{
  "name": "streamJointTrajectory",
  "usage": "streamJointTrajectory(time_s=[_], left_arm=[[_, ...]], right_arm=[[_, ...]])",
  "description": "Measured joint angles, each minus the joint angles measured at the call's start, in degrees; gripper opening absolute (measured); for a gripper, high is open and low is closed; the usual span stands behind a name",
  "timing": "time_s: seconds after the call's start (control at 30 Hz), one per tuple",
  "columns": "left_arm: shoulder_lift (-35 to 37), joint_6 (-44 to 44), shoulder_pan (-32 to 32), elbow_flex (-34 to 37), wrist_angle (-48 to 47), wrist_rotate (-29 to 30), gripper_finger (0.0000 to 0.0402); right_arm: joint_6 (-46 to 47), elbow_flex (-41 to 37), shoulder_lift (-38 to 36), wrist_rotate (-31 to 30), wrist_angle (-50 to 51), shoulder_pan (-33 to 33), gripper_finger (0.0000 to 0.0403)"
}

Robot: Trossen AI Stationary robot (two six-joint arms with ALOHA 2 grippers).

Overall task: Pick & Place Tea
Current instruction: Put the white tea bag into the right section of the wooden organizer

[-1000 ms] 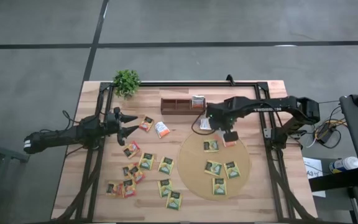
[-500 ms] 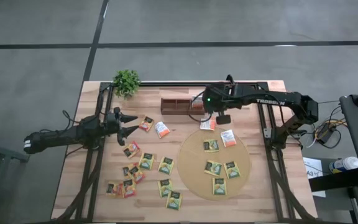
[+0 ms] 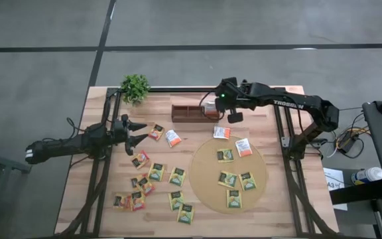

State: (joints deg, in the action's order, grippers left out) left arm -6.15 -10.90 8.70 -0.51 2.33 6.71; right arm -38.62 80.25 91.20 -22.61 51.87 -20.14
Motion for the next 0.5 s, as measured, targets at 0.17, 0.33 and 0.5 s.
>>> streamJointTrajectory(time_s=[0.17, 0.33, 0.5], left_arm=[[0.01, 0.0, 0.01, 0.0, 0.0, 0.01, 0.0233], [0.01, -0.01, -0.01, 0.0, 0.0, 0.01, 0.0233], [0.0, 0.0, -0.01, 0.0, 0.0, 0.01, 0.0233]], right_arm=[[-1.49, 4.65, 5.51, -0.09, 0.84, -0.35, 0.0008], [-2.55, 11.32, 11.74, -0.09, 3.37, -0.38, 0.0008], [-2.94, 15.35, 16.51, -0.15, 7.75, -0.68, 0.0008]])
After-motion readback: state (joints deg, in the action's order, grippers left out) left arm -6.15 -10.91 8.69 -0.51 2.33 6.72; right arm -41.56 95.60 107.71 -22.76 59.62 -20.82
